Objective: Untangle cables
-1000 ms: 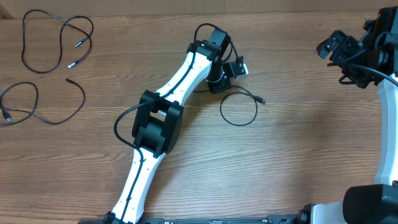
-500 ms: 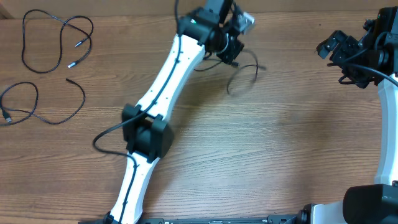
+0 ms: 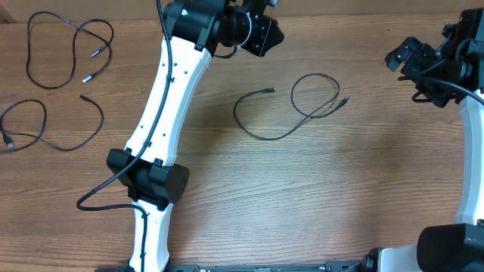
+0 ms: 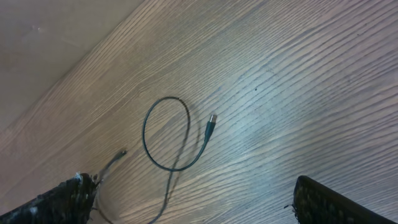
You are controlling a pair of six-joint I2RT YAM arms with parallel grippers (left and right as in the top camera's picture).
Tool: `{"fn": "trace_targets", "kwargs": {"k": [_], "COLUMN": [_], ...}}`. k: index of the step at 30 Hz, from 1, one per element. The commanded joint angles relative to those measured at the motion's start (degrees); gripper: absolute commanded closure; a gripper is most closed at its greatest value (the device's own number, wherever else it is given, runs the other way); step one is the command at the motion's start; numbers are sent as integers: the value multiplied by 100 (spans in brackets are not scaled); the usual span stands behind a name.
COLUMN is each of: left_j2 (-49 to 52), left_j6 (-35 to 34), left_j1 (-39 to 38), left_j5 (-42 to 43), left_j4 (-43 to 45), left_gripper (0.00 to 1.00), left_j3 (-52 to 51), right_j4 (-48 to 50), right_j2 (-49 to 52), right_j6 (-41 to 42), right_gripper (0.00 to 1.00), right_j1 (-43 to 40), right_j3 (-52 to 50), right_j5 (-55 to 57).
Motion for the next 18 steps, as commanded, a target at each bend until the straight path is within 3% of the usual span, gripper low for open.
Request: {"fn": "trace_targets", "kwargs": {"k": [1, 6, 10, 18], "left_j2": [-2, 186, 505, 1488], "left_j6": [-98, 153, 153, 138], "left_j1": [-177, -553, -855, -1270], "left_j5": [-518, -553, -581, -1427], "left_j4": [-157, 79, 490, 975], "left_gripper": [63, 0, 0, 0], "left_j3": [-125, -682, -955, -968], "right_j4": [35, 35, 35, 35], "right_j2": [-11, -11, -11, -11], "right_j6": [24, 24, 24, 24], "right_gripper": [0, 0, 0, 0], "right_j1": [2, 2, 2, 2], "right_j3": [79, 79, 79, 79], "right_j5": [-26, -26, -26, -26]}}
